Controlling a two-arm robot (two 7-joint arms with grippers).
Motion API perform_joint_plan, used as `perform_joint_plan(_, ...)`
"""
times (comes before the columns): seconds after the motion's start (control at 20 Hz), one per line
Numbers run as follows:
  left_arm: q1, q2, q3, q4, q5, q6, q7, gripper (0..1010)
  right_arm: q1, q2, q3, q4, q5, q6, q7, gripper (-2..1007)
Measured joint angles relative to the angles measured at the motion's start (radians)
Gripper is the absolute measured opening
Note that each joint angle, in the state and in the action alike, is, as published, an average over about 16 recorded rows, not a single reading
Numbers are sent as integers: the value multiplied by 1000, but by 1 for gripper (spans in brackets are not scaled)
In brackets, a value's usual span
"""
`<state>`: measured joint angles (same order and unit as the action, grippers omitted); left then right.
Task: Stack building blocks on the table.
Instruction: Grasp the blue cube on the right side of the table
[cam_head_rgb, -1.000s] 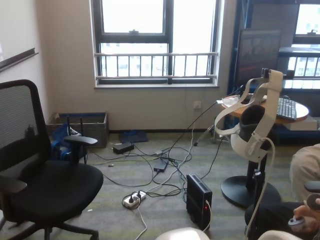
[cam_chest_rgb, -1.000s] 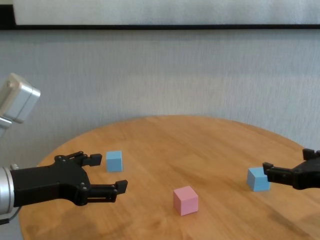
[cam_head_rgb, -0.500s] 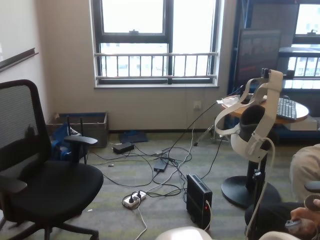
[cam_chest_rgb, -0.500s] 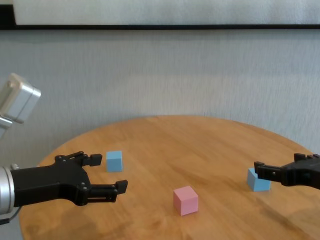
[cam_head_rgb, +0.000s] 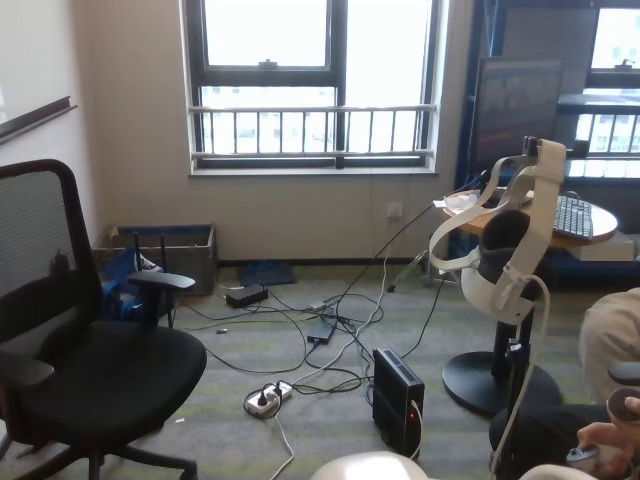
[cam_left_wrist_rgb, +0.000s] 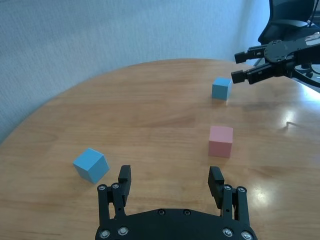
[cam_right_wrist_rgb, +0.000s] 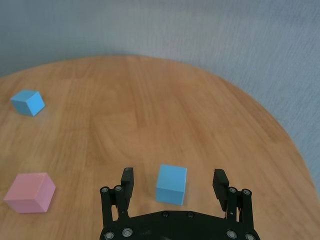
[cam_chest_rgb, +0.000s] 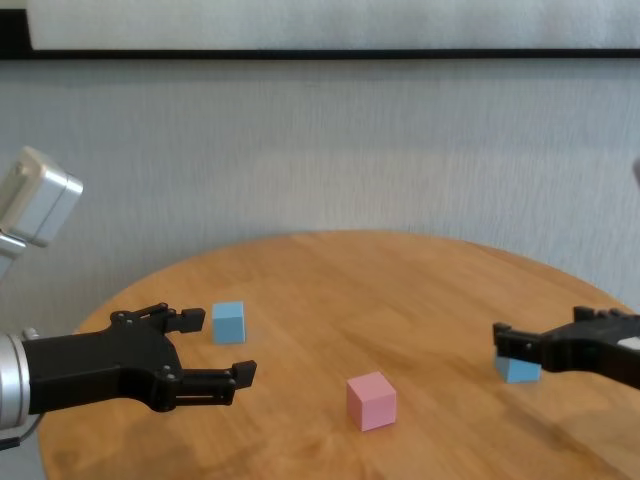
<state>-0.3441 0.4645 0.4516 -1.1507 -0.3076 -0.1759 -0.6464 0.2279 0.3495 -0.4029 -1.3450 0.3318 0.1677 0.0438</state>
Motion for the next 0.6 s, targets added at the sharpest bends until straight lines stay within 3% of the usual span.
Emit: perform_joint_plan(0.6,-1,0,0,0,0,0,0,1000,34,-47,-8,75,-46,-4,4,1000)
